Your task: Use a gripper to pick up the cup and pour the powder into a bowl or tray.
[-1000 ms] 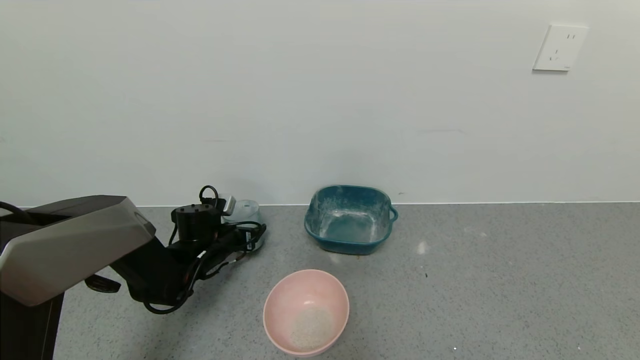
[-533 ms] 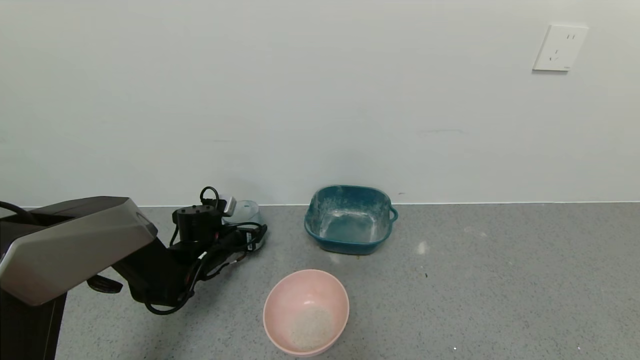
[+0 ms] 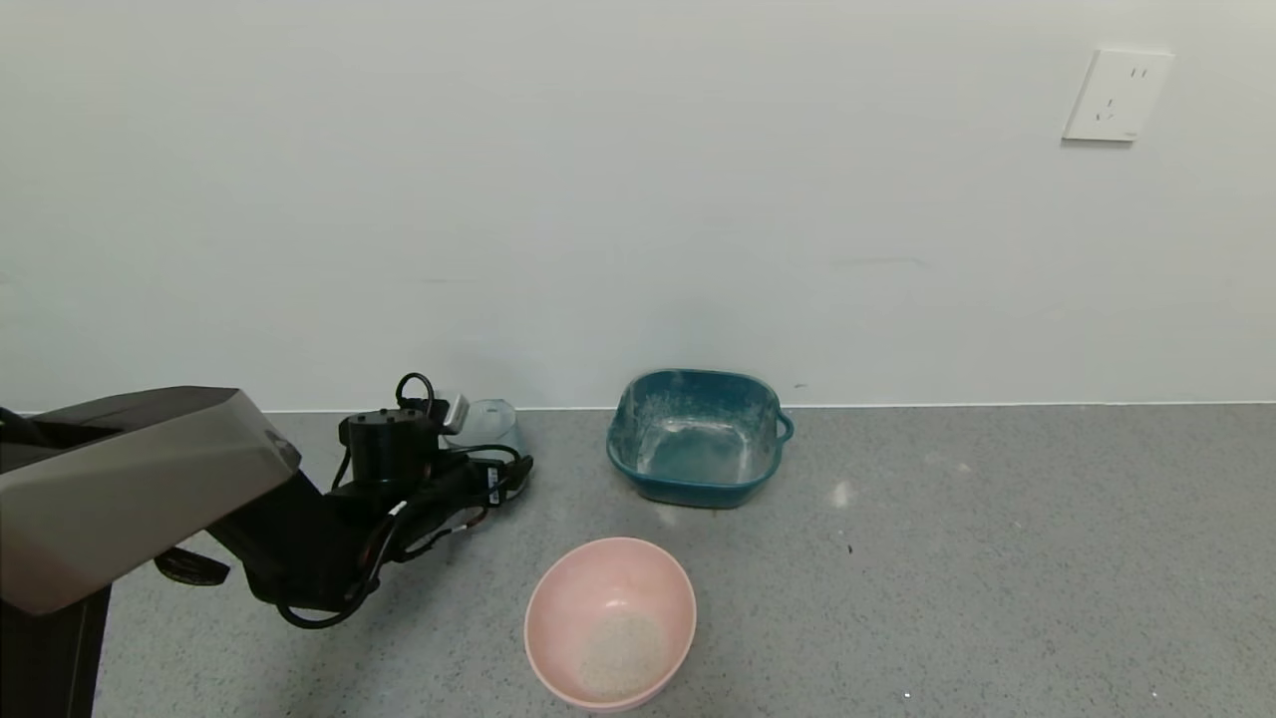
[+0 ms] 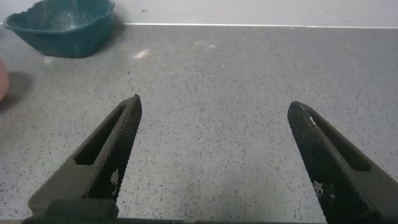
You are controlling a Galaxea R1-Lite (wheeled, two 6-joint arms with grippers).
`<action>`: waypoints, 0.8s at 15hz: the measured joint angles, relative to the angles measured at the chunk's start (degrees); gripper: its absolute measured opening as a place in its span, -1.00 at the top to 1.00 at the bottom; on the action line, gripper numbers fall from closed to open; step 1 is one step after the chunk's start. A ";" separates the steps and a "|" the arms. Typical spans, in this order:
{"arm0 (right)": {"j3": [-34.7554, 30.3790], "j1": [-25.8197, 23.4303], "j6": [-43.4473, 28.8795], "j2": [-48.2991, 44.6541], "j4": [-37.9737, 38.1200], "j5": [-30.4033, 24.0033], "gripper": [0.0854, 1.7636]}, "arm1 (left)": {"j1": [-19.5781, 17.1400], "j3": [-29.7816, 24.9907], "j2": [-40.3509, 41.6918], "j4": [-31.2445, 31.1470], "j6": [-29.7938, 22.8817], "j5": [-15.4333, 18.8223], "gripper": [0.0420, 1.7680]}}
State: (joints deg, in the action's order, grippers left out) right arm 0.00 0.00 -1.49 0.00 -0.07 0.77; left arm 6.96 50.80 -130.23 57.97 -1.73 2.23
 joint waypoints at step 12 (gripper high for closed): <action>0.00 0.00 0.01 0.00 0.00 0.00 -0.94 | -0.93 -2.76 33.23 -33.49 0.37 -0.06 -0.91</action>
State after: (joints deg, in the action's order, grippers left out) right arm 0.00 0.00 -1.48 0.00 -0.07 0.77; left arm 6.03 48.04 -97.00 24.48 -1.37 2.17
